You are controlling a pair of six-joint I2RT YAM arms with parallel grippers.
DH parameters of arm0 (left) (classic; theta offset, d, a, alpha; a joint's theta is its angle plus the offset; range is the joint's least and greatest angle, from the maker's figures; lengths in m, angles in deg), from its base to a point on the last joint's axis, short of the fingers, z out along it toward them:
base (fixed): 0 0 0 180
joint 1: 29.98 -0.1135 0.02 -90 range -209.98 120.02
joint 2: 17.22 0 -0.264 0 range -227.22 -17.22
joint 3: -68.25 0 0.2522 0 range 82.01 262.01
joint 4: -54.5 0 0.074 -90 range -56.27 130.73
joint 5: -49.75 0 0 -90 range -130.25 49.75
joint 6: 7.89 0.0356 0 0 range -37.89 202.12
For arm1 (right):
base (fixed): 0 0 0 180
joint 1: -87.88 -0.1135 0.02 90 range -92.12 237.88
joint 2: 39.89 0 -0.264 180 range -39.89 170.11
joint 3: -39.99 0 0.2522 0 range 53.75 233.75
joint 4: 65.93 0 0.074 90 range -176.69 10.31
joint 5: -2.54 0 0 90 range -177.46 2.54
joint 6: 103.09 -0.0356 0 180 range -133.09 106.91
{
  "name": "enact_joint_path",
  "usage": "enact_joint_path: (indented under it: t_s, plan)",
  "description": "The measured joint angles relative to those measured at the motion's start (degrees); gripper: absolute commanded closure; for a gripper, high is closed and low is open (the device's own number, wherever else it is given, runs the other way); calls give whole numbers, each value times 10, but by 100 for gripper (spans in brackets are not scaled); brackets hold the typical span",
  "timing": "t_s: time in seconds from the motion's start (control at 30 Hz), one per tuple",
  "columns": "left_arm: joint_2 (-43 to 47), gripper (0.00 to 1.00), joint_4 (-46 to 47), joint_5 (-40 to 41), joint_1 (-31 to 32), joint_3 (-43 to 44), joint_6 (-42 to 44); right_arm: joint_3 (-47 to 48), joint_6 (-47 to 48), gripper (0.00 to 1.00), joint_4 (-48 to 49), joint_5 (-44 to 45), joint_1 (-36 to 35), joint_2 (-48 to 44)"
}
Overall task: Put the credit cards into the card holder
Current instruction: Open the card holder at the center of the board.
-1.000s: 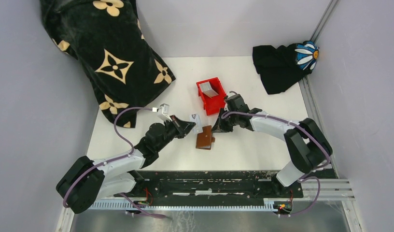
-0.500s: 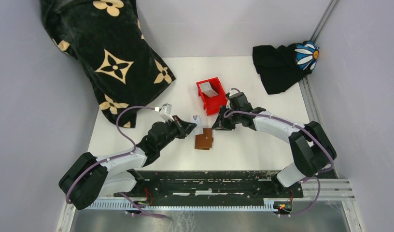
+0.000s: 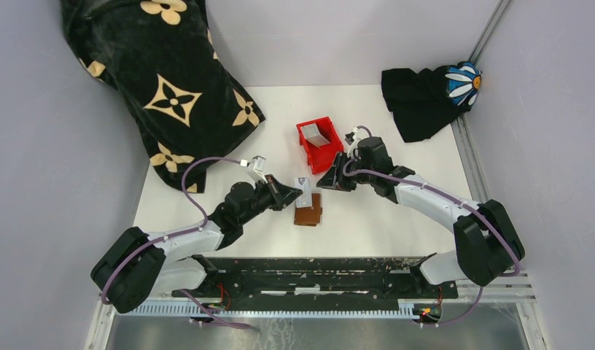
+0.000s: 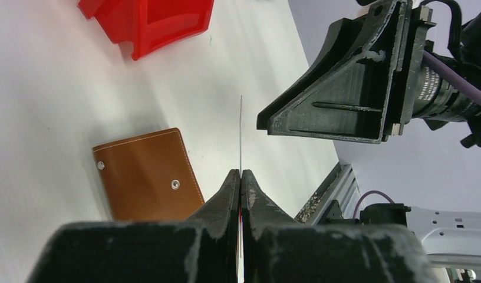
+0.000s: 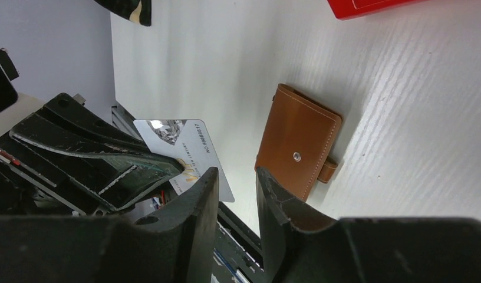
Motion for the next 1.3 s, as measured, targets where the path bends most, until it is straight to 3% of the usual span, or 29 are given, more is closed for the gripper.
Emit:
enact_joint_path:
  t_s: [0.63, 1.03, 1.3]
  plan:
    - [-46, 97, 66, -59, -2, 8, -39, -61, -69, 65, 139, -74, 0, 10]
    - [-91, 97, 103, -76, -17, 8, -69, -125, -148, 88, 292, -99, 11, 43]
    - [-106, 97, 134, -78, -30, 8, -91, -153, -207, 88, 402, -102, 17, 67]
